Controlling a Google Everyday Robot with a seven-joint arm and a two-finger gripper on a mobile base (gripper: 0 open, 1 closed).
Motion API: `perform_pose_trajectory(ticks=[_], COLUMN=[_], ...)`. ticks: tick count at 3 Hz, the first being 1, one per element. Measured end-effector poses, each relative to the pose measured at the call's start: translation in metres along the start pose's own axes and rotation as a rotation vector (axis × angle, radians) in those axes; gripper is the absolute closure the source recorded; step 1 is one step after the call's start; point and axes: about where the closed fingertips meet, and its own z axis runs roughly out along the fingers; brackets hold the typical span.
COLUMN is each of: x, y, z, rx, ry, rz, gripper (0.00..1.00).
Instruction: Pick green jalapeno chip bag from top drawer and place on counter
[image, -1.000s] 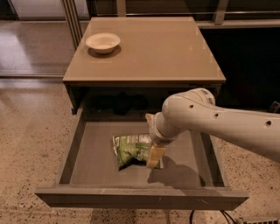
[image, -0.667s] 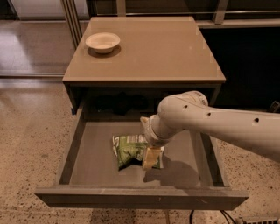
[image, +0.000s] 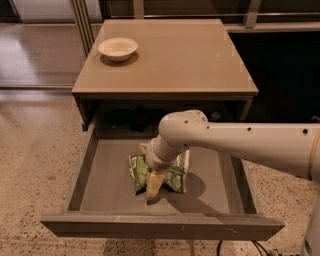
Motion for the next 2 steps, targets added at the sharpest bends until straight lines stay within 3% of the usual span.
perform_pose_trajectory(ticks=[2], x=[-0.0001], y=[0.0009], z=[0.0042], rx=[-0.007], ry=[-0.003], rz=[-0.001], gripper=[0.42])
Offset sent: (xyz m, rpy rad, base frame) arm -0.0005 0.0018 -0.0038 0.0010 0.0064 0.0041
